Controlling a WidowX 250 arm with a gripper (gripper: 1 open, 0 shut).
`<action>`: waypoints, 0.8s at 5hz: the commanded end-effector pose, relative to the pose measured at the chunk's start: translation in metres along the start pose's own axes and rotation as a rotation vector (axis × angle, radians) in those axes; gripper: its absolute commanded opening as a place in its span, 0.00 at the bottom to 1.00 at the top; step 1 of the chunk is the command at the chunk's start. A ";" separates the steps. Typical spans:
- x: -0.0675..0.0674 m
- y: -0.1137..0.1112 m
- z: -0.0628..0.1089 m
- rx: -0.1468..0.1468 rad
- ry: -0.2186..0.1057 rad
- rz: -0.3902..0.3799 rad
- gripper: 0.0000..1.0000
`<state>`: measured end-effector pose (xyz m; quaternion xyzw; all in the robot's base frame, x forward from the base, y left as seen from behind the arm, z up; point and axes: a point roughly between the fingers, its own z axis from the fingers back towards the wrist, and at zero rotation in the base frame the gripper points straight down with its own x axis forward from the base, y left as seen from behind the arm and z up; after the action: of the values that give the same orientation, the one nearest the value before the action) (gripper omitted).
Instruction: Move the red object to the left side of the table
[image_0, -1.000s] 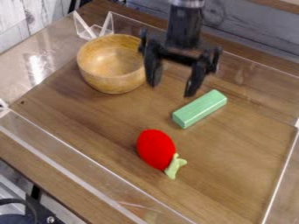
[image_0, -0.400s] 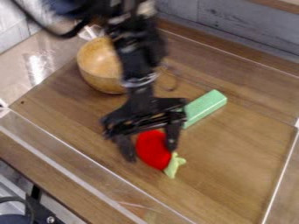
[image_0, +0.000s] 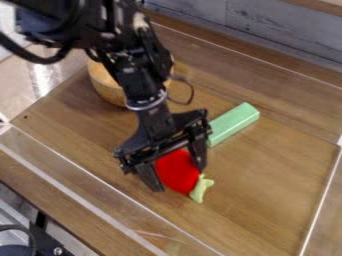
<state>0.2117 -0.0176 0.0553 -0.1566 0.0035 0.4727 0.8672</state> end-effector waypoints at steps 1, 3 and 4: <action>-0.001 -0.006 0.015 -0.030 -0.033 -0.050 1.00; -0.008 -0.011 0.026 -0.034 -0.074 -0.042 1.00; -0.020 -0.008 0.011 -0.033 -0.084 -0.045 1.00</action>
<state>0.2014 -0.0350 0.0648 -0.1454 -0.0306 0.4634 0.8736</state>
